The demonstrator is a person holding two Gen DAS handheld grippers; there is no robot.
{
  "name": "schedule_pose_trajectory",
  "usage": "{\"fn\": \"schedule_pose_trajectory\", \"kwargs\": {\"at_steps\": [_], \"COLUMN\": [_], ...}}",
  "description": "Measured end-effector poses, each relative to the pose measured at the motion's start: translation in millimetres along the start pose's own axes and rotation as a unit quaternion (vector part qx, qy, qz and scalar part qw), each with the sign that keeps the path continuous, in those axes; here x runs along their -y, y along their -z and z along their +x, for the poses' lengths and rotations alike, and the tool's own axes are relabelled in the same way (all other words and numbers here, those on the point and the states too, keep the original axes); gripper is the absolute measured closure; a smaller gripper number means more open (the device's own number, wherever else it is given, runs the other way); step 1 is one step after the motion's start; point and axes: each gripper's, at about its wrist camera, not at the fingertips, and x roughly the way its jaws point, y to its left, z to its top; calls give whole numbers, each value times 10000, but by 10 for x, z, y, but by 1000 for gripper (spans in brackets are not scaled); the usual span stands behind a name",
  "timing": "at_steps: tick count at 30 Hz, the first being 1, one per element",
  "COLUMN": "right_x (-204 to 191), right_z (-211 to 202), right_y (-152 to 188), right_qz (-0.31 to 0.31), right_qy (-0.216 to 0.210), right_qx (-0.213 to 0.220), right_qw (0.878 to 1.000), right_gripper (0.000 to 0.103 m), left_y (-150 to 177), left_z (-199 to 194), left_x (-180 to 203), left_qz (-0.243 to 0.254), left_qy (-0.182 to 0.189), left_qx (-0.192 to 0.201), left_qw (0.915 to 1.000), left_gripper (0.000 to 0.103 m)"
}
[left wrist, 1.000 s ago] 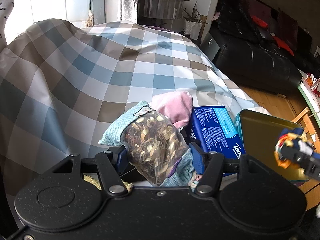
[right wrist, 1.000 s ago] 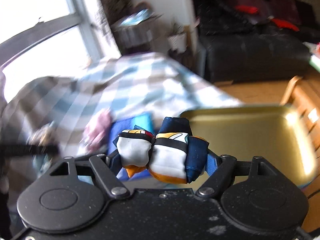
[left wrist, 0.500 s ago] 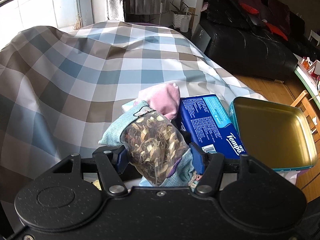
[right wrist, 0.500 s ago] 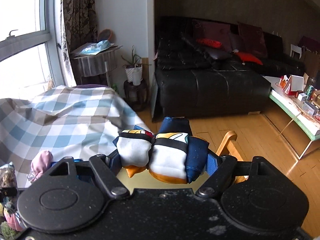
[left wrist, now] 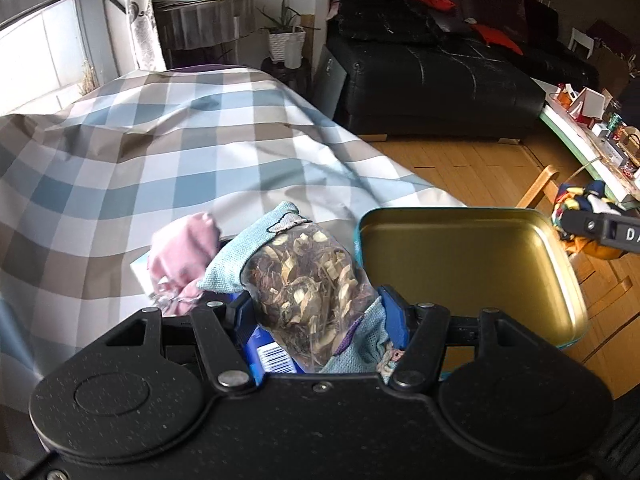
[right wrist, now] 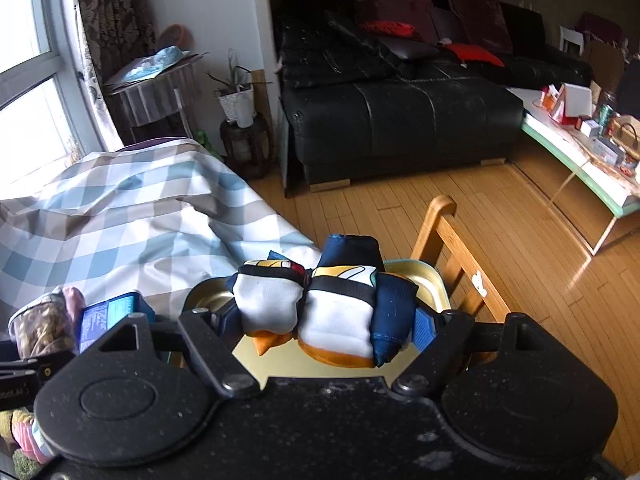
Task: Organize soft objects
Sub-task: 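Carry the socks with the right gripper while the left carries the sachet to the tray, then open the left gripper over the tray while the right releases the socks inside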
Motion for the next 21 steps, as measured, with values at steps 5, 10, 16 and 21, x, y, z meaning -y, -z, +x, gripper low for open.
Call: {"fn": "schedule_pose_trajectory", "kwargs": {"at_steps": [5, 10, 16, 21], "right_x": [133, 242, 225, 184], "right_z": [56, 158, 223, 246], "right_y": [-2, 2, 24, 18], "right_qz": [320, 613, 704, 721], "right_qy": [120, 150, 215, 230], "right_qx": [-157, -403, -515, -543], "right_qw": [9993, 9972, 9960, 9957], "right_gripper": [24, 24, 24, 24], "left_y": [-155, -127, -61, -22], "left_z": [85, 289, 481, 547], "left_x": [353, 565, 657, 656], "left_qz": [210, 528, 663, 593], "left_qy": [283, 390, 506, 566], "left_qx": [82, -102, -336, -448], "left_qw": [9993, 9978, 9959, 9956], "left_gripper": [45, 45, 45, 45]}}
